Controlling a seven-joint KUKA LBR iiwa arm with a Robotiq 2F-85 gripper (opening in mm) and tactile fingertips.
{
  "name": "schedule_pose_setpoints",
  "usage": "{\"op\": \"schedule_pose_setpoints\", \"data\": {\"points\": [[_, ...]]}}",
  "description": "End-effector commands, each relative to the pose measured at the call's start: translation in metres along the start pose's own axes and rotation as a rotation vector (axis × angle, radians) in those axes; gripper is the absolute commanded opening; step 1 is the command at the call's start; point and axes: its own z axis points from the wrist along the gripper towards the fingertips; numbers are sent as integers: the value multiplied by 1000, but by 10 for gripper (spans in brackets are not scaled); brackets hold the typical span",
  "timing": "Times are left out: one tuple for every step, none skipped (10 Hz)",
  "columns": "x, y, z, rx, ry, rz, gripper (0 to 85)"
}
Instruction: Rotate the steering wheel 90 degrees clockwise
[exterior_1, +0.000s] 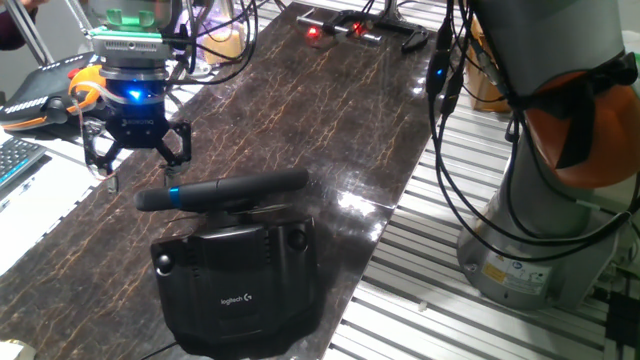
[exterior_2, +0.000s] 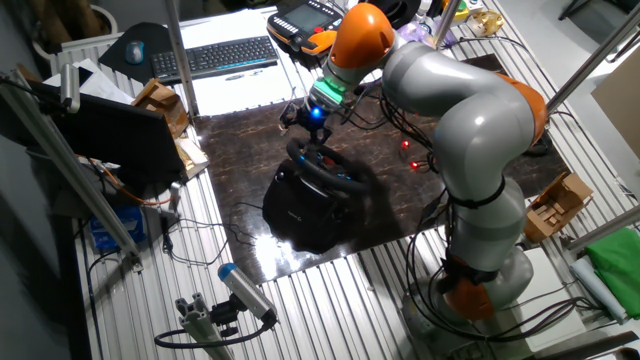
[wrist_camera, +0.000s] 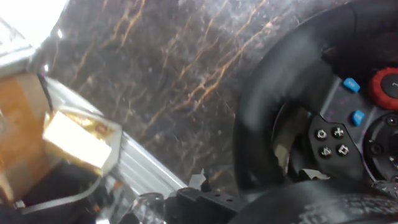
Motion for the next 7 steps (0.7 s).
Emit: {"op": "schedule_pose_setpoints", "data": {"points": [[4,0,-1,13,19,-41,713],[9,-2,-1,16,29,-65,700],[12,-3,-1,18,39,-87,683],[16,-3,0,15,52,-101,657],[18,-3,2,13,57,-105,620],[18,-3,2,16,61,-111,583],[18,-3,3,22,64,-118,543]]}}
